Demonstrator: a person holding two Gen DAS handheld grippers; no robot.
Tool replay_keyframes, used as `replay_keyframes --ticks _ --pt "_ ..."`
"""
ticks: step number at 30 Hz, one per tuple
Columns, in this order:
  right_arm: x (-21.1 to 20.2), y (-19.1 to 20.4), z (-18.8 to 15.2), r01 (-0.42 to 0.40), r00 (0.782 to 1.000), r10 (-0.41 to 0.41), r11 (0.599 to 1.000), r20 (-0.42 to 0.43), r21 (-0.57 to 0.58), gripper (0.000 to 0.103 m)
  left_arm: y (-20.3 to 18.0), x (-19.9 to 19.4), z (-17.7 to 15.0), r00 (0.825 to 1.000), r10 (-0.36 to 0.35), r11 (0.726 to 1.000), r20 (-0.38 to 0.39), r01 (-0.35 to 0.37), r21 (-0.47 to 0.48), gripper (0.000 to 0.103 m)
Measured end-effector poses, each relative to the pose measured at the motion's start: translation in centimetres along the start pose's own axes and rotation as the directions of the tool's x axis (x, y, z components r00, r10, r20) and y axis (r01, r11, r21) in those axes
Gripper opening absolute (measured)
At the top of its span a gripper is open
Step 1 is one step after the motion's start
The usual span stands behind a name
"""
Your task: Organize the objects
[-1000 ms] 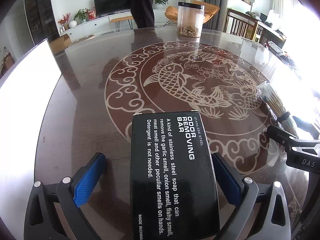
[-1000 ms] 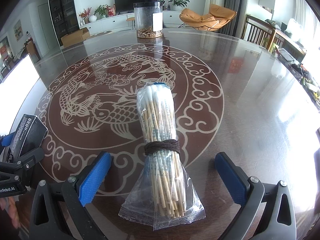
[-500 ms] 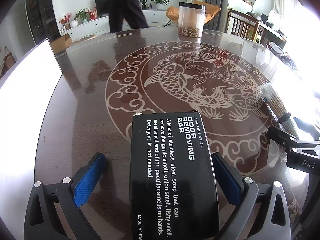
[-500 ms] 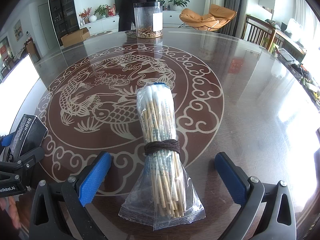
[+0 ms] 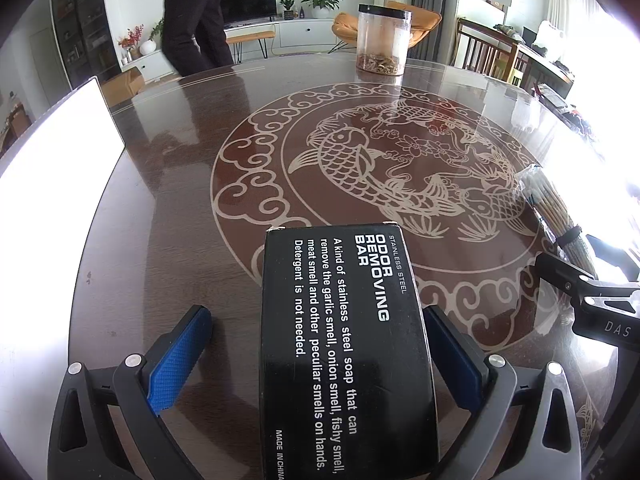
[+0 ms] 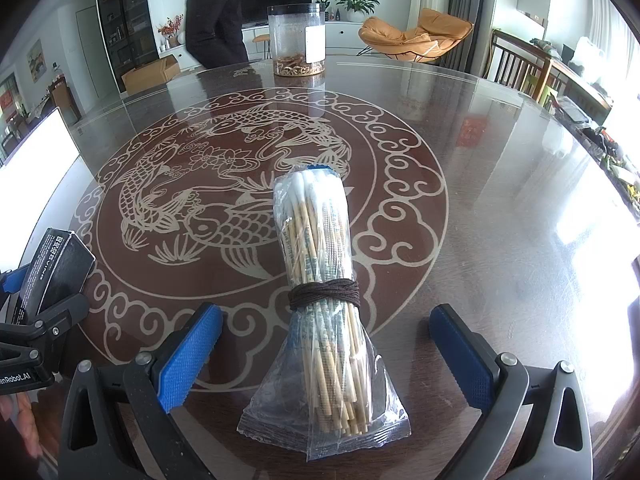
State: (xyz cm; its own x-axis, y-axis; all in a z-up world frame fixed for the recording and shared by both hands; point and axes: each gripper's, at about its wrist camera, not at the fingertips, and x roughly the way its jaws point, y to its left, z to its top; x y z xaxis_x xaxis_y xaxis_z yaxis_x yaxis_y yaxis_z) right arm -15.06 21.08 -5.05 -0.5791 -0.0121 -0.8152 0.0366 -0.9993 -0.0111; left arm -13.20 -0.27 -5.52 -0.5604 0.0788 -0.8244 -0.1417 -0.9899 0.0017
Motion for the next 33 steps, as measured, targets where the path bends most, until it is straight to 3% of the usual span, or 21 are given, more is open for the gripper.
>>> replay_keyframes --ticks 33 --pt "0.03 -0.01 0.01 0.000 1.000 0.000 1.000 0.000 0.000 0.103 -0.02 0.22 0.31 1.000 0.003 1.000 0.001 -0.003 -0.002 0.103"
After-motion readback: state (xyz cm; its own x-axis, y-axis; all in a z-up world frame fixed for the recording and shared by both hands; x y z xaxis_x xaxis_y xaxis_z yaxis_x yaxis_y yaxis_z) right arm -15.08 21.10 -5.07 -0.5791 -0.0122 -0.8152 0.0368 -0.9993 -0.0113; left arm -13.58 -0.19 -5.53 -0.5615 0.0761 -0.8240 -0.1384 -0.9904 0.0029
